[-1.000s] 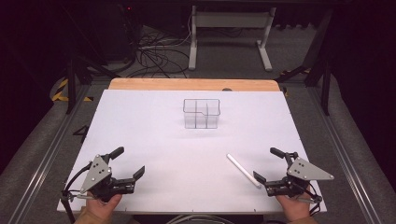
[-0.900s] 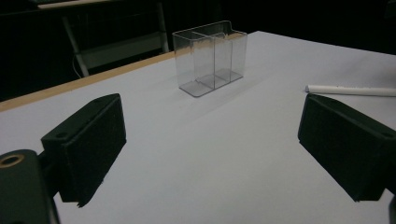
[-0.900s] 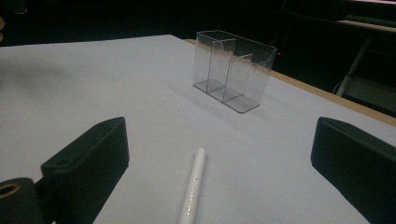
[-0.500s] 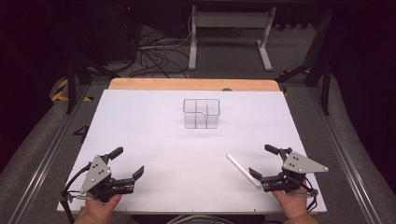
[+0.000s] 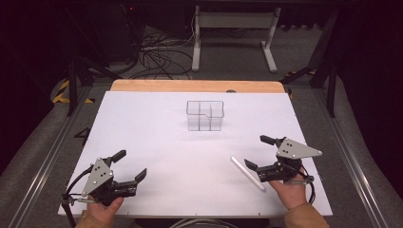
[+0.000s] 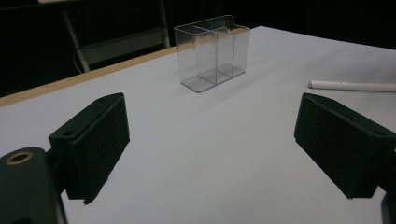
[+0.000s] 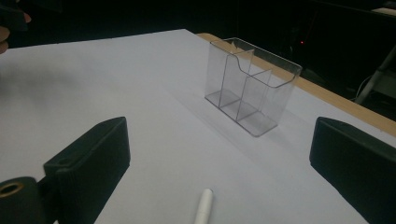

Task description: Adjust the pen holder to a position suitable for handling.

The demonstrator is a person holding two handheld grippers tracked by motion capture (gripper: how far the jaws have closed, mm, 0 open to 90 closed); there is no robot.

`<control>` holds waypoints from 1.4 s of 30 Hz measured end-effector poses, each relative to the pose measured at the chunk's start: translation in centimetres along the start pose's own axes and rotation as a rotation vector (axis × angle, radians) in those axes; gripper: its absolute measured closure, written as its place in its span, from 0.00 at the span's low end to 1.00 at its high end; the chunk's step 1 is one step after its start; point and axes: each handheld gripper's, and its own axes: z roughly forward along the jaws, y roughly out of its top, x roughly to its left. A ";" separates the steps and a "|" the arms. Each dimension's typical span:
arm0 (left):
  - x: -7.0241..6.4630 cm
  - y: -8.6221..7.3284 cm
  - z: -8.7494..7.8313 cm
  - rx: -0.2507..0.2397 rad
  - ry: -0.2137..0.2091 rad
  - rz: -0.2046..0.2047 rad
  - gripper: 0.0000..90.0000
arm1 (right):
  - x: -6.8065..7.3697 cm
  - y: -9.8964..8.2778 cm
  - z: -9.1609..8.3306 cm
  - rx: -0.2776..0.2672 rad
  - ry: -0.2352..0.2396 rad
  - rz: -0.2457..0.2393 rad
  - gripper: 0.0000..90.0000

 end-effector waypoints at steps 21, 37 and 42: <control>0.2 -0.1 0.2 0.008 -0.005 -0.009 0.13 | -0.8 2.9 2.6 0.069 0.070 -0.011 0.09; 0.2 -0.2 -0.3 0.012 0.005 -0.007 0.13 | -1.4 5.9 5.3 0.193 0.132 -0.097 0.22; 0.2 -0.3 -0.3 0.013 0.005 -0.012 0.13 | -2.1 6.5 6.3 0.203 0.143 -0.077 0.24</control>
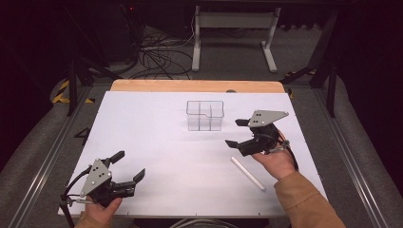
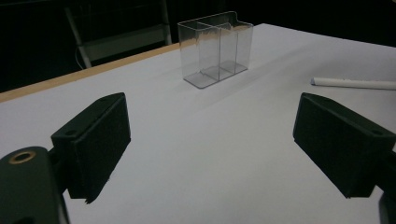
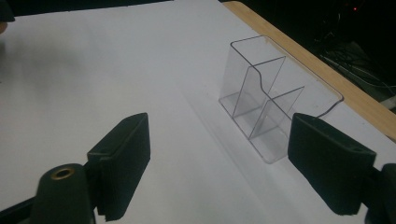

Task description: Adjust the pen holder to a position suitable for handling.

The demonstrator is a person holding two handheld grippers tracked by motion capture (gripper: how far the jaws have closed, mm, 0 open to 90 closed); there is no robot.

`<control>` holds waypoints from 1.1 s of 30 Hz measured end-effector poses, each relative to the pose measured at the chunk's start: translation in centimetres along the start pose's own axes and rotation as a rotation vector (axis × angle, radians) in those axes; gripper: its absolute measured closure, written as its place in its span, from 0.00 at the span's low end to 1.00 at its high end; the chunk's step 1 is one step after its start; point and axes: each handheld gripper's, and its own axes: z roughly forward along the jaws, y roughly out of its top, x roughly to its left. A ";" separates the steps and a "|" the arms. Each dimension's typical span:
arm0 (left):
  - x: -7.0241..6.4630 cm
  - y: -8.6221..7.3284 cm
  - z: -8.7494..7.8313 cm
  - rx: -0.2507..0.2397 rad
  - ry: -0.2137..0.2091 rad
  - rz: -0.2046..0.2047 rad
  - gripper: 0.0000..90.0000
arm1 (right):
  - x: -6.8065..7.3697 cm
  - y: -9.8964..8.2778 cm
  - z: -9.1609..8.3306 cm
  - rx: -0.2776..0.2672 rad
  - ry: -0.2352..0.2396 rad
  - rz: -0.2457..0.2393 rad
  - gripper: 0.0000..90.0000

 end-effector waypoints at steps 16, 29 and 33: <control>0.0 0.0 0.1 0.000 0.000 -0.003 0.13 | -1.3 1.7 2.9 0.075 -0.019 -0.068 0.28; 0.1 0.0 0.2 0.000 -0.002 0.000 0.13 | -2.3 2.6 3.9 0.090 -0.016 -0.080 0.31; 0.2 -0.1 0.2 0.004 -0.003 -0.001 0.13 | -2.5 2.8 4.2 0.107 -0.032 -0.111 0.33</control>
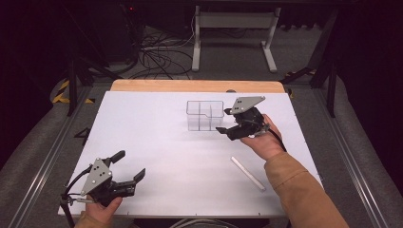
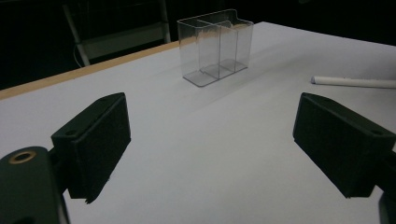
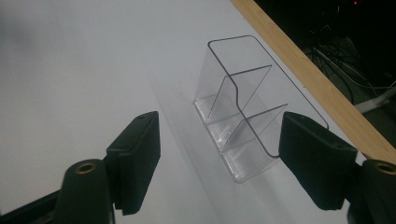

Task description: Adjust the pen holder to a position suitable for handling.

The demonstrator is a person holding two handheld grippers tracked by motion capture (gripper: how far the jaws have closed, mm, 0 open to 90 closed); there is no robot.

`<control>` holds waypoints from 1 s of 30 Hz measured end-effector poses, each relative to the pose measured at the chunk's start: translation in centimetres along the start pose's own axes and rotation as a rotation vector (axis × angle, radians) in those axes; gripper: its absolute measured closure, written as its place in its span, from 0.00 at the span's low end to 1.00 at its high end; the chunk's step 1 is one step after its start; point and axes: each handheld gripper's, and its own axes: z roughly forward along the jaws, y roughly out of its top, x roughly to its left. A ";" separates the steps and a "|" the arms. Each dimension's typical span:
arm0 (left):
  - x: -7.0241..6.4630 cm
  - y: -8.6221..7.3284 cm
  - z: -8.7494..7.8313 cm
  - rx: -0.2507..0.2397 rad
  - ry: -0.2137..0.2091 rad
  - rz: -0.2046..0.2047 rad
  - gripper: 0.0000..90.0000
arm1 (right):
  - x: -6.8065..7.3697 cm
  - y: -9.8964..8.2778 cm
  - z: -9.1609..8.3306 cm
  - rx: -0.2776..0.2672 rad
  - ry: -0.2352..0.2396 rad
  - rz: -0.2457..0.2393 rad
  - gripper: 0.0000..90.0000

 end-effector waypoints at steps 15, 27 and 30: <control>0.1 0.0 0.0 -0.001 -0.003 -0.006 0.13 | -1.4 0.6 3.0 0.061 0.042 0.021 0.40; 0.3 -0.1 0.0 -0.002 -0.004 -0.005 0.13 | -2.4 2.2 6.6 0.156 0.049 -0.035 0.48; 0.3 -0.1 -0.1 -0.004 -0.008 -0.010 0.13 | -2.5 2.3 7.3 0.167 0.050 -0.041 0.50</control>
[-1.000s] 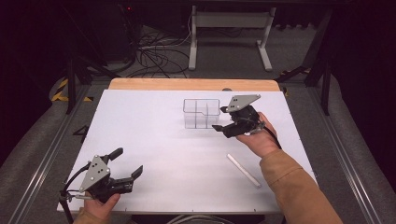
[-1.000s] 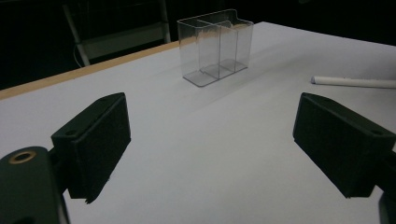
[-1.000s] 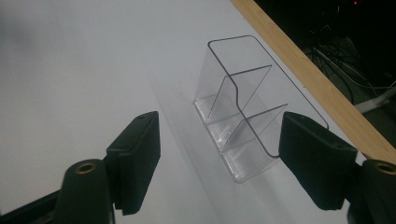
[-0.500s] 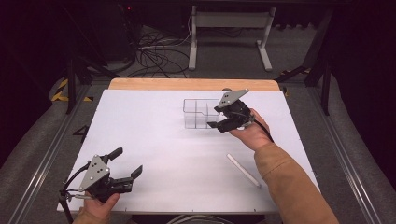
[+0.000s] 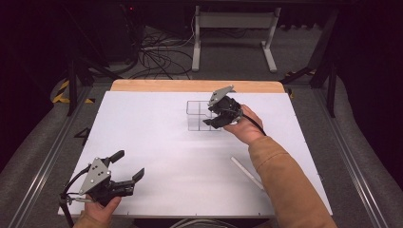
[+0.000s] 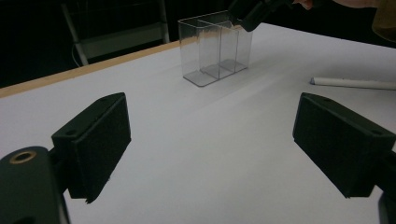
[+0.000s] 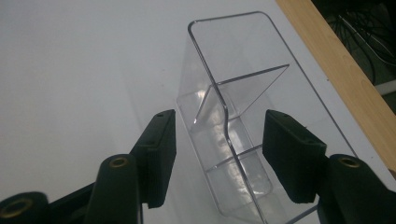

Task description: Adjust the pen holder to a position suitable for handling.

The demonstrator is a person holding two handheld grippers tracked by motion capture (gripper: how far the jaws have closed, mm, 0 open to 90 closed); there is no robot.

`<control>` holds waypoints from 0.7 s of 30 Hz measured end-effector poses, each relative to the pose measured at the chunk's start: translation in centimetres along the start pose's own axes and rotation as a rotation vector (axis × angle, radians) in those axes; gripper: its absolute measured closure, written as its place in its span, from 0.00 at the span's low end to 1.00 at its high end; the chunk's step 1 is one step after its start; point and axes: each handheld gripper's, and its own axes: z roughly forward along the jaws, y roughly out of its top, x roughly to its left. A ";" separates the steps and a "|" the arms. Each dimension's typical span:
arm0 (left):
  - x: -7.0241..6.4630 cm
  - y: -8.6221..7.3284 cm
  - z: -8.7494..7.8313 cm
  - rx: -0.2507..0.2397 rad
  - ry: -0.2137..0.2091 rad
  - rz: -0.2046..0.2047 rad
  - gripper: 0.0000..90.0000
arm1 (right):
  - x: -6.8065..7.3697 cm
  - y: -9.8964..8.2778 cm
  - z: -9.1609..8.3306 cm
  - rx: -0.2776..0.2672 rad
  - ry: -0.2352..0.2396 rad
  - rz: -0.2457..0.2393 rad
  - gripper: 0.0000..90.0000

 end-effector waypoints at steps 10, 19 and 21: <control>0.1 0.0 0.1 0.001 -0.002 -0.003 0.13 | -0.3 0.4 2.3 0.064 0.002 -0.028 0.57; 0.1 -0.1 0.1 0.000 -0.004 -0.017 0.13 | -0.3 0.5 4.2 0.092 0.010 -0.040 0.58; 0.2 -0.1 0.1 0.007 -0.006 -0.016 0.13 | -0.2 0.5 4.4 0.098 0.011 -0.045 0.59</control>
